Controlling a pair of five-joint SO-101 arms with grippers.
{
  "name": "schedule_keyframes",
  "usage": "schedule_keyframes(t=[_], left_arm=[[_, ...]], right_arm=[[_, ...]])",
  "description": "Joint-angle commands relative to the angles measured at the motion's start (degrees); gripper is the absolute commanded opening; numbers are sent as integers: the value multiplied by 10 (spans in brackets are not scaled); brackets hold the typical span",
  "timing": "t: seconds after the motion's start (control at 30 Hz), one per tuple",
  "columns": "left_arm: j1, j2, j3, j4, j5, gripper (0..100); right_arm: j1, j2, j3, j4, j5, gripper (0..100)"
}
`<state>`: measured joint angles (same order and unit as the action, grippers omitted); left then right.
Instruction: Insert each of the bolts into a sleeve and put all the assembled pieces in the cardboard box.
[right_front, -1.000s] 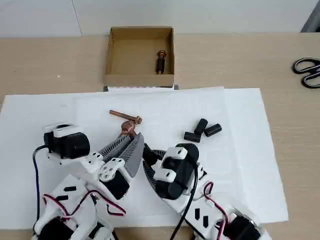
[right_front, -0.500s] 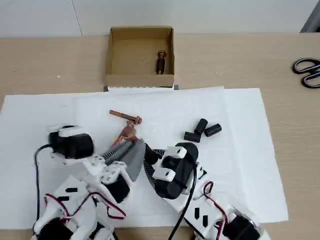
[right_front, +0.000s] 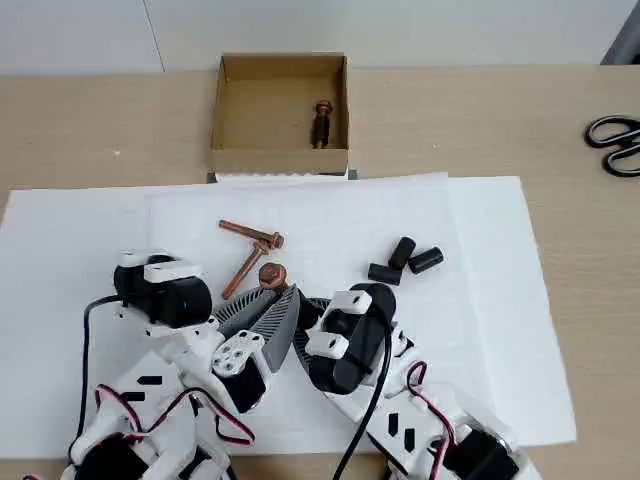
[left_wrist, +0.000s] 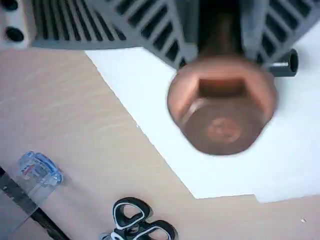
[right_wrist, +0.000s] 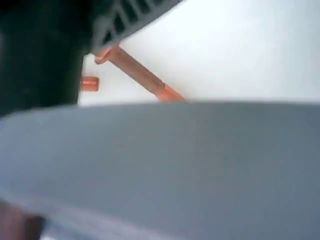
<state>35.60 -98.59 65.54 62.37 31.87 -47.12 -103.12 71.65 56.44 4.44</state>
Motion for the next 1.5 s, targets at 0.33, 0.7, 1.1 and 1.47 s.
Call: schedule_keyframes(t=[0.33, 0.7, 1.1, 1.47], left_arm=[[-5, 2, 8, 15, -3, 197], [-18, 2, -4, 15, -4, 197], [-67, 6, -79, 12, -25, 195], [-244, 2, -40, 28, -51, 6]], right_arm=[[15, -8, -26, -22, 2, 3], [15, -8, -14, -22, 1, 3], [15, -8, -4, -23, -1, 3], [124, -8, 14, -20, -20, 3]])
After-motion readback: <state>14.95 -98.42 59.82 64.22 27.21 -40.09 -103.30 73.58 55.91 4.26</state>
